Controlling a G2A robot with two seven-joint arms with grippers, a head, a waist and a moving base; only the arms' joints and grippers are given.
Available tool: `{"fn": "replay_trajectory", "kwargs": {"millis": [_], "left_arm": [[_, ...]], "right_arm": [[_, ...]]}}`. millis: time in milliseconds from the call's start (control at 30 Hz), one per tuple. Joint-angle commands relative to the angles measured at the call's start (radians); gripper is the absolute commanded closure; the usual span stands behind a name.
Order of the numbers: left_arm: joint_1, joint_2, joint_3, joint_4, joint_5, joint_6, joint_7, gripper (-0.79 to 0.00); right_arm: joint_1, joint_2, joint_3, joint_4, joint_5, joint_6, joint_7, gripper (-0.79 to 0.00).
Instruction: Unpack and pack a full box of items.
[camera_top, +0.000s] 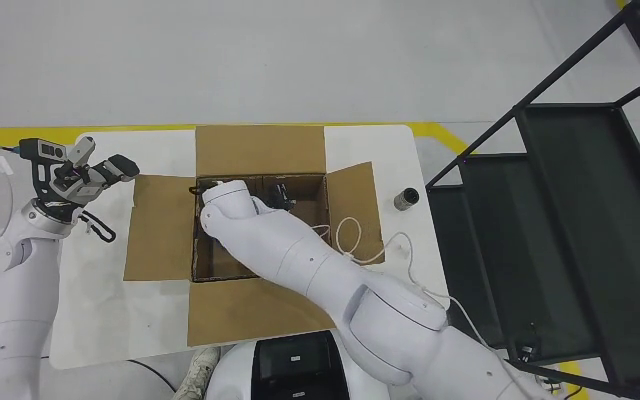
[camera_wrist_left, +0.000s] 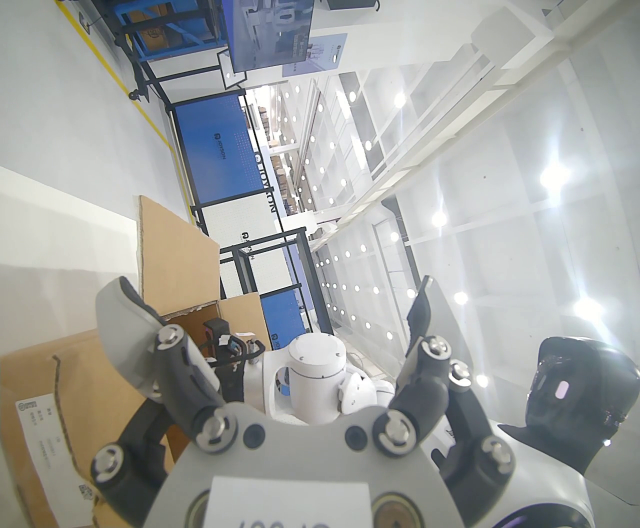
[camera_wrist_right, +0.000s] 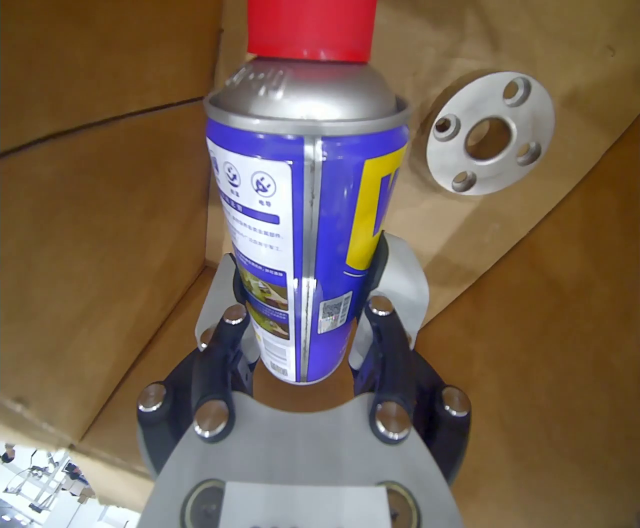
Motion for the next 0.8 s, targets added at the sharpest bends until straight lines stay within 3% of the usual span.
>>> {"fn": "replay_trajectory", "kwargs": {"millis": [0,300,500,767], "left_arm": [[0.0,0.0,0.0,0.0,0.0,0.0,0.0,-0.785],[0.0,0.0,0.0,0.0,0.0,0.0,0.0,-0.785],[0.0,0.0,0.0,0.0,0.0,0.0,0.0,-0.785],[0.0,0.0,0.0,0.0,0.0,0.0,0.0,-0.785]], "right_arm": [[-0.021,0.007,-0.004,-0.061,0.003,0.007,-0.035,0.0],[-0.132,0.062,0.029,-0.255,-0.093,0.008,-0.093,0.0],[-0.188,0.116,0.097,-0.379,-0.197,0.061,-0.04,0.0],[-0.333,0.191,0.193,-0.654,-0.364,0.177,0.076,0.0]]}}
